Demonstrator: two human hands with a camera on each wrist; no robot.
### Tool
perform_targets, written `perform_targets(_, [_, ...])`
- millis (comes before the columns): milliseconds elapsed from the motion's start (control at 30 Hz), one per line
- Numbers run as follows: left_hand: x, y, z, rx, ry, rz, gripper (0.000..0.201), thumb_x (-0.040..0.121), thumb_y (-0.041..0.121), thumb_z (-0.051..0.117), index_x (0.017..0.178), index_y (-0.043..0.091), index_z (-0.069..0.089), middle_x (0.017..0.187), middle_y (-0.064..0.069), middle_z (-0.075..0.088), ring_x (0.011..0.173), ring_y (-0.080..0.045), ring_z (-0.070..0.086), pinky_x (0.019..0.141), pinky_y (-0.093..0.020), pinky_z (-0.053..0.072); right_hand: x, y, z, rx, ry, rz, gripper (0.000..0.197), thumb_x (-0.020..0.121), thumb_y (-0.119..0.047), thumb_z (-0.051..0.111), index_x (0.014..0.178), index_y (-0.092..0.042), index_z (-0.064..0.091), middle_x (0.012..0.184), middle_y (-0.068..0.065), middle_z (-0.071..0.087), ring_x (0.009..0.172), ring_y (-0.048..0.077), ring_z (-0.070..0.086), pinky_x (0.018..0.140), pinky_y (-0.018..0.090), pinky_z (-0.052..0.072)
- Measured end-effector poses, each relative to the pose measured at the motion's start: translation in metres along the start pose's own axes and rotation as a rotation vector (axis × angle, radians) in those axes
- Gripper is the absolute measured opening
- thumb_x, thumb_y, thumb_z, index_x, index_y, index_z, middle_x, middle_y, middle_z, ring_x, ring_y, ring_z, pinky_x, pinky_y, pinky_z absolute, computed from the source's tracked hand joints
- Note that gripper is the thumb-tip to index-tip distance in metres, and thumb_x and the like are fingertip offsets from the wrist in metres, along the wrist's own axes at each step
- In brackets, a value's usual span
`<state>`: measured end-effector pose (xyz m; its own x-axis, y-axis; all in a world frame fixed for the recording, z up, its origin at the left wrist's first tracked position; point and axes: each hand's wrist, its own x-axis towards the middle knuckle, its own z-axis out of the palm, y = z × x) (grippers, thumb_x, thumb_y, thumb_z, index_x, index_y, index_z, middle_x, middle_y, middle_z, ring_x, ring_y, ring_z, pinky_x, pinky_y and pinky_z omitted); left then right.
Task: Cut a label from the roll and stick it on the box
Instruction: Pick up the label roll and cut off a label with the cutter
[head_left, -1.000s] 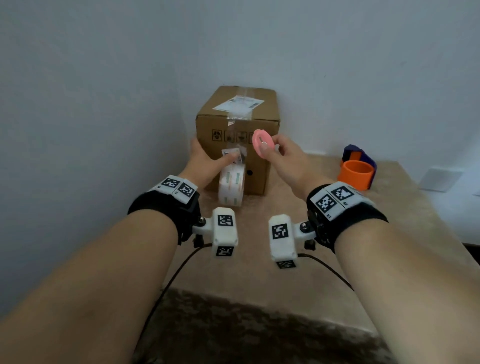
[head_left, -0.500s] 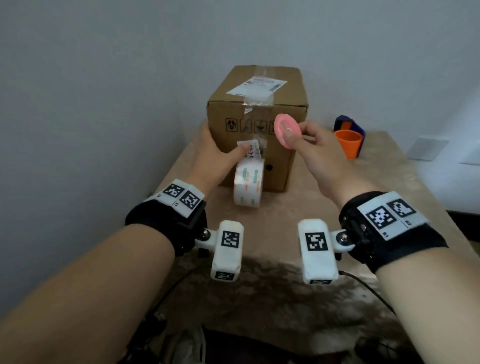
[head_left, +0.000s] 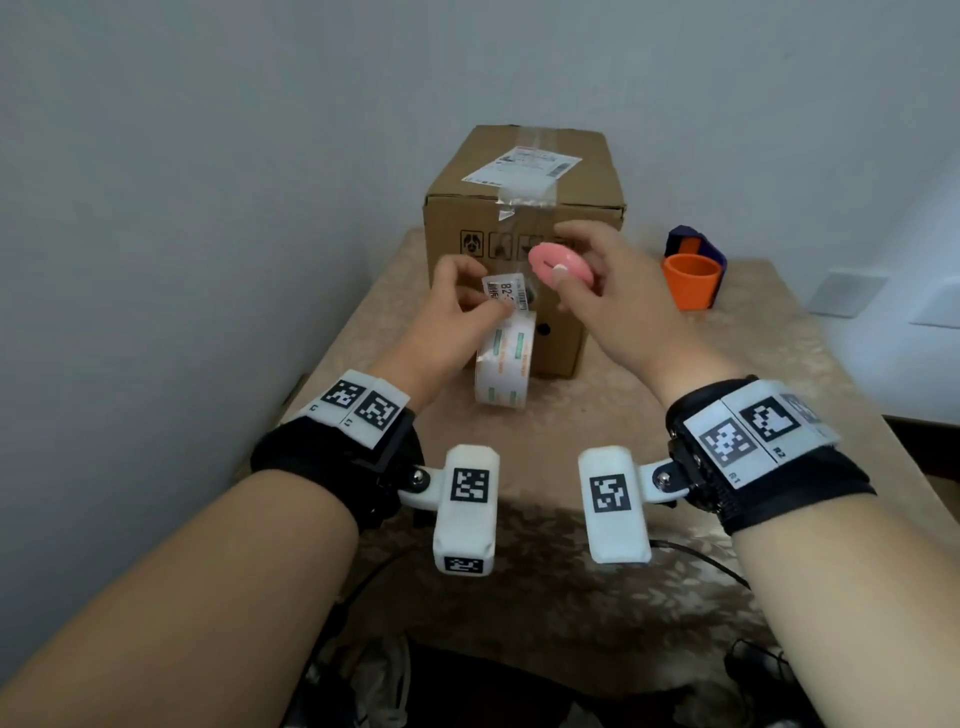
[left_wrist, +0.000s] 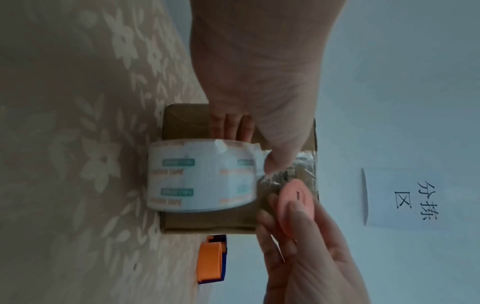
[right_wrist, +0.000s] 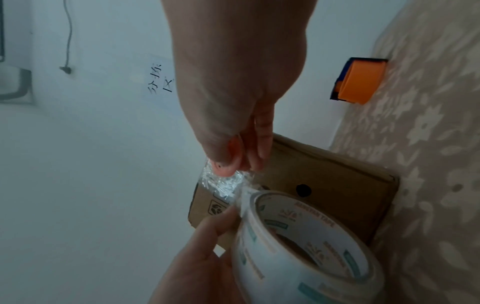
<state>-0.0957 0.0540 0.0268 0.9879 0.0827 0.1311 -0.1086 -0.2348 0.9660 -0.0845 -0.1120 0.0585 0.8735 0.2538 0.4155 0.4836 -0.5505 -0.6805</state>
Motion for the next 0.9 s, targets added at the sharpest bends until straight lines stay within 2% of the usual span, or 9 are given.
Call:
perform_targets(67, [-0.002, 0.0, 0.002, -0.075, -0.035, -0.034, 0.029, 0.089, 0.009, 0.06, 0.112, 0.018, 0.043, 0.091, 0.0, 0.053, 0.075, -0.008, 0.056, 0.053, -0.012, 0.051, 0.002, -0.001, 0.001, -0.108, -0.069, -0.049, 0.04, 0.094, -0.019, 0.051, 0.134, -0.021, 0.047, 0.133, 0.0, 0.057, 0.118, 0.016, 0.055, 0.101, 0.029, 0.044])
perform_targets(167, [0.0, -0.001, 0.001, -0.146, 0.0, -0.021, 0.028, 0.088, 0.004, 0.061, 0.107, 0.016, 0.044, 0.096, -0.004, 0.055, 0.078, -0.009, 0.058, 0.056, -0.011, 0.052, 0.004, -0.006, 0.003, -0.159, -0.155, -0.062, 0.038, 0.097, -0.013, 0.045, 0.135, -0.017, 0.047, 0.134, 0.004, 0.057, 0.118, 0.019, 0.056, 0.103, 0.037, 0.046])
perform_targets(233, [0.001, -0.002, 0.002, -0.194, 0.04, 0.009, 0.03, 0.087, 0.0, 0.06, 0.099, 0.019, 0.041, 0.1, -0.011, 0.055, 0.083, -0.013, 0.059, 0.06, -0.016, 0.053, 0.003, -0.008, 0.003, -0.194, -0.163, -0.068, 0.037, 0.097, -0.01, 0.042, 0.133, -0.015, 0.048, 0.132, 0.006, 0.057, 0.116, 0.02, 0.057, 0.101, 0.038, 0.047])
perform_targets(333, [0.002, -0.005, 0.004, -0.172, 0.025, 0.051, 0.028, 0.087, 0.001, 0.061, 0.09, 0.024, 0.045, 0.102, -0.011, 0.055, 0.092, -0.019, 0.058, 0.068, -0.024, 0.052, 0.001, -0.01, 0.002, -0.206, -0.116, -0.081, 0.031, 0.097, -0.012, 0.044, 0.126, -0.015, 0.054, 0.125, 0.003, 0.062, 0.111, 0.013, 0.056, 0.093, 0.024, 0.044])
perform_targets(400, [0.001, -0.006, 0.002, -0.152, -0.005, 0.05, 0.022, 0.087, 0.005, 0.062, 0.097, 0.023, 0.053, 0.105, -0.007, 0.057, 0.097, -0.019, 0.059, 0.072, -0.025, 0.052, 0.0, -0.01, 0.005, -0.222, -0.087, -0.096, 0.028, 0.096, -0.015, 0.048, 0.121, -0.017, 0.059, 0.12, 0.0, 0.065, 0.108, 0.008, 0.056, 0.087, 0.019, 0.039])
perform_targets(467, [0.001, -0.007, -0.001, -0.151, -0.035, 0.037, 0.026, 0.088, 0.007, 0.062, 0.111, 0.017, 0.055, 0.11, -0.005, 0.057, 0.098, -0.017, 0.06, 0.071, -0.023, 0.053, -0.002, -0.011, 0.01, -0.236, -0.078, -0.094, 0.027, 0.095, -0.016, 0.05, 0.119, -0.018, 0.061, 0.118, -0.001, 0.067, 0.108, 0.01, 0.059, 0.085, 0.018, 0.039])
perform_targets(600, [0.0, -0.004, -0.011, -0.131, -0.107, 0.007, 0.04, 0.089, 0.005, 0.06, 0.127, 0.011, 0.052, 0.12, -0.005, 0.057, 0.082, -0.005, 0.062, 0.057, -0.009, 0.05, -0.003, -0.012, 0.017, -0.294, -0.086, -0.088, 0.028, 0.095, -0.017, 0.049, 0.12, -0.021, 0.06, 0.118, -0.003, 0.066, 0.11, 0.01, 0.058, 0.084, 0.017, 0.04])
perform_targets(733, [-0.001, -0.002, -0.015, -0.125, -0.138, -0.008, 0.042, 0.089, 0.006, 0.06, 0.13, 0.011, 0.053, 0.124, -0.007, 0.058, 0.081, -0.005, 0.061, 0.053, -0.007, 0.047, 0.0, -0.012, 0.026, -0.361, -0.093, -0.119, 0.026, 0.093, -0.018, 0.052, 0.116, -0.019, 0.062, 0.114, 0.002, 0.066, 0.109, 0.019, 0.058, 0.091, 0.03, 0.047])
perform_targets(900, [-0.002, -0.001, -0.016, -0.126, -0.168, -0.025, 0.041, 0.089, 0.006, 0.059, 0.129, 0.012, 0.054, 0.12, -0.005, 0.059, 0.083, -0.006, 0.062, 0.056, -0.01, 0.049, 0.003, -0.01, 0.032, -0.406, -0.077, -0.196, 0.023, 0.089, -0.013, 0.057, 0.11, -0.011, 0.065, 0.109, 0.007, 0.057, 0.099, 0.022, 0.058, 0.085, 0.031, 0.05])
